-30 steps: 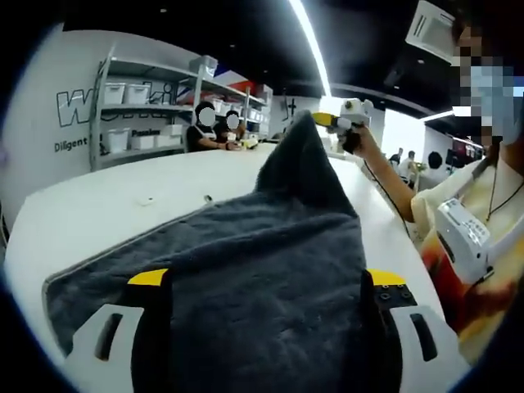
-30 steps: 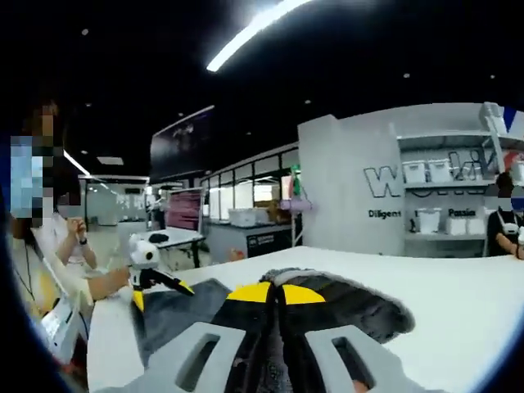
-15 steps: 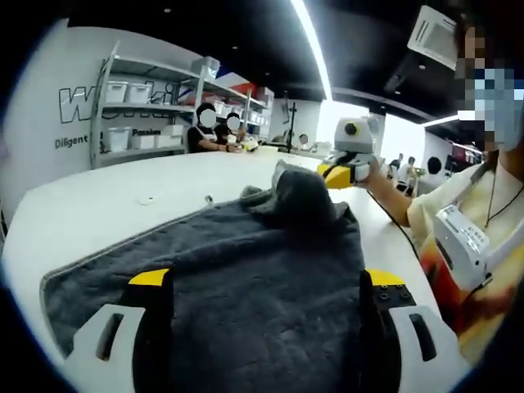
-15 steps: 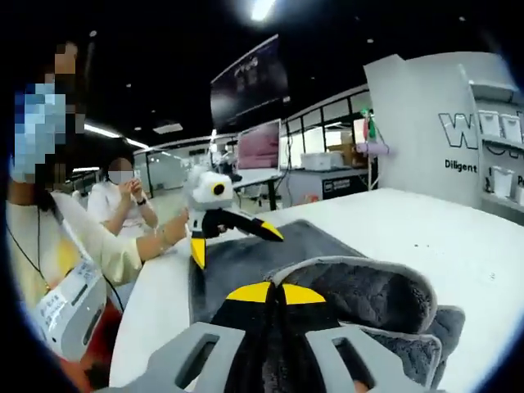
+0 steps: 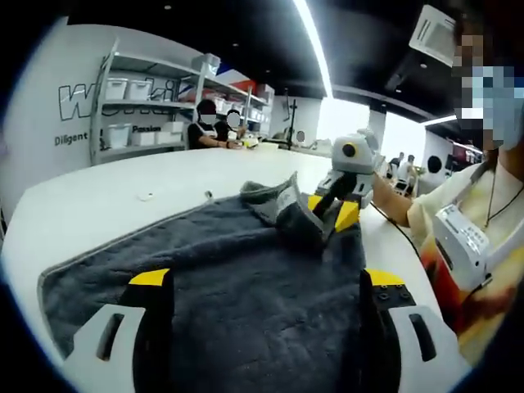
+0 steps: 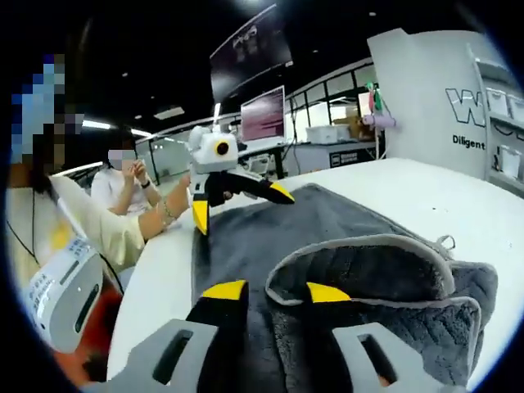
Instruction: Fold the towel on the table until its edges align and the towel forms a compact rectangular stack.
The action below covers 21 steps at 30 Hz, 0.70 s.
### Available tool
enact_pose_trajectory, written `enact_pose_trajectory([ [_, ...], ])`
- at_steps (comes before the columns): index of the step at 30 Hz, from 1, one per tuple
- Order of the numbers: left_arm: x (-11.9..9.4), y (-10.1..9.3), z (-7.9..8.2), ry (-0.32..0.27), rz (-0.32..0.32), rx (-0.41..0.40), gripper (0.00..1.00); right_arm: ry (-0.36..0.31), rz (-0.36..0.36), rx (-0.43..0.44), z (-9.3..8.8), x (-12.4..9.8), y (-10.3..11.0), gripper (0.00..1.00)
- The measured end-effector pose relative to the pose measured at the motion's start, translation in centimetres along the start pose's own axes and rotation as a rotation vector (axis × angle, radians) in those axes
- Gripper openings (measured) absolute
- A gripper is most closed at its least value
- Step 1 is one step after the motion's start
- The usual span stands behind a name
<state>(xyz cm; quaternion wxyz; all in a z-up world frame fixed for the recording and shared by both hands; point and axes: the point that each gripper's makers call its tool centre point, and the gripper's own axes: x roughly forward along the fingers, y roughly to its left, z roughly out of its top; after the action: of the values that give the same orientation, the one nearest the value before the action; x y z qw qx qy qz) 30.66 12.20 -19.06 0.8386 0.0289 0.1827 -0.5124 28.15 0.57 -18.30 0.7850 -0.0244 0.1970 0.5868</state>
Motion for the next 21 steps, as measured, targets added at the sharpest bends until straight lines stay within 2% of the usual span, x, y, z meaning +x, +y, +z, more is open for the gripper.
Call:
enact_pose_trajectory([
  [3, 0.0, -0.1, 0.0, -0.001, -0.004, -0.001, 0.92, -0.022, 0.016, 0.024, 0.8, -0.9, 0.2, 0.25],
  [8, 0.0, -0.1, 0.1, -0.002, -0.001, 0.001, 0.92, -0.009, -0.025, -0.148, 0.9, -3.1, -0.3, 0.26],
  [11, 0.0, -0.1, 0.1, -0.003, 0.0, 0.0, 0.92, -0.034, -0.019, -0.222, 1.4, -4.3, -0.2, 0.27],
  [13, 0.0, -0.1, 0.1, -0.002, -0.003, -0.002, 0.92, -0.047, -0.096, -0.279, 2.0, -5.9, -1.9, 0.27],
  [15, 0.1, 0.0, 0.0, 0.0, -0.003, -0.003, 0.92, -0.049, -0.179, -0.293, 2.3, -6.9, -3.8, 0.27],
  [17, 0.1, 0.0, 0.0, 0.002, -0.001, -0.002, 0.92, -0.053, -0.292, -0.306, 2.5, -7.9, -6.6, 0.27],
  [19, 0.1, 0.0, -0.1, 0.003, 0.0, -0.002, 0.92, -0.058, -0.342, -0.278, 2.2, -8.3, -8.6, 0.28],
  [21, 0.1, 0.0, -0.1, 0.004, 0.0, -0.002, 0.92, -0.048, -0.348, -0.231, 1.4, -8.2, -9.6, 0.28],
])
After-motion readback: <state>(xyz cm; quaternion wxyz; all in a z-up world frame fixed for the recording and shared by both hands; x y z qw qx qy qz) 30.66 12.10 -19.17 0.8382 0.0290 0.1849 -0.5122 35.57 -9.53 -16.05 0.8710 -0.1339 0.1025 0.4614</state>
